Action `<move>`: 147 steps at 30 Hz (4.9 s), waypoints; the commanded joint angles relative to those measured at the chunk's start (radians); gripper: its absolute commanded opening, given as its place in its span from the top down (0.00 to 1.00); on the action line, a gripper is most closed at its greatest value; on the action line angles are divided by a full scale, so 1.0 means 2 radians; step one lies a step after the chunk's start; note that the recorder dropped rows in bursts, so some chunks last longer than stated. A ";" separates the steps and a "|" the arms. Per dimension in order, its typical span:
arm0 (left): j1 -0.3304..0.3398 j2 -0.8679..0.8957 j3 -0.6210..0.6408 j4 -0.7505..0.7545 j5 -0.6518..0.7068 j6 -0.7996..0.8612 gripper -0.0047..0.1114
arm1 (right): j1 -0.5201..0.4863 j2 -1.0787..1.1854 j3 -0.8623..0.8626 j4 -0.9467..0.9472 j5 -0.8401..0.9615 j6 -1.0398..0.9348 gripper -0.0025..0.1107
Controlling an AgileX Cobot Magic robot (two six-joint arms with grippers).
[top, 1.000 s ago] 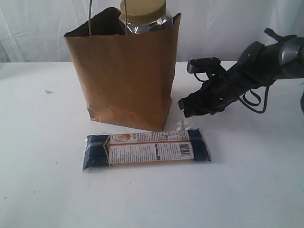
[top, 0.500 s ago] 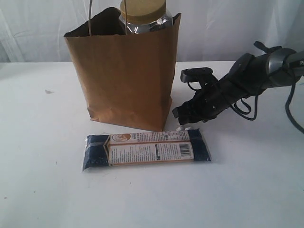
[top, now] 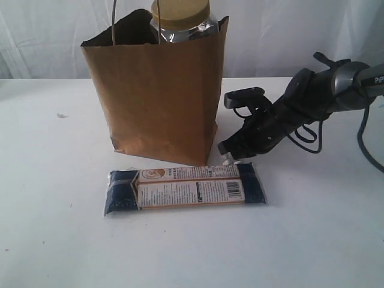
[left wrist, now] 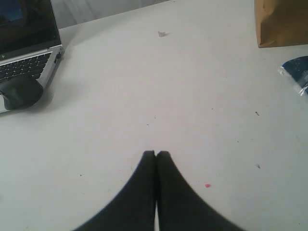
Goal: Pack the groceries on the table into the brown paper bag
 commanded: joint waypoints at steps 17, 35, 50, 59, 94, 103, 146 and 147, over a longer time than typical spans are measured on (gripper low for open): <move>0.001 -0.002 0.002 -0.001 -0.001 0.000 0.96 | 0.001 -0.020 -0.002 -0.025 -0.002 -0.007 0.88; 0.001 -0.002 0.002 -0.001 -0.001 0.000 0.96 | 0.019 0.005 -0.004 -0.011 -0.044 -0.021 0.94; 0.001 -0.002 0.002 -0.001 -0.001 0.000 0.96 | 0.020 -0.268 0.026 -0.025 0.359 0.102 0.98; 0.001 -0.002 0.002 -0.001 -0.001 0.000 0.96 | 0.020 -0.424 -0.002 0.128 0.281 0.123 0.98; 0.001 -0.002 0.002 -0.001 -0.001 0.000 0.96 | 0.115 -0.149 -0.213 0.097 -0.042 -0.005 0.98; 0.001 -0.002 0.002 -0.001 -0.001 0.000 0.96 | 0.121 -0.131 -0.213 0.096 -0.098 -0.011 0.98; 0.001 -0.002 0.002 -0.001 -0.001 0.000 0.96 | 0.120 -0.192 -0.211 -0.082 -0.010 0.122 0.98; 0.001 -0.002 0.002 -0.001 -0.001 0.000 0.96 | 0.120 -0.194 -0.211 -0.131 0.001 0.160 0.98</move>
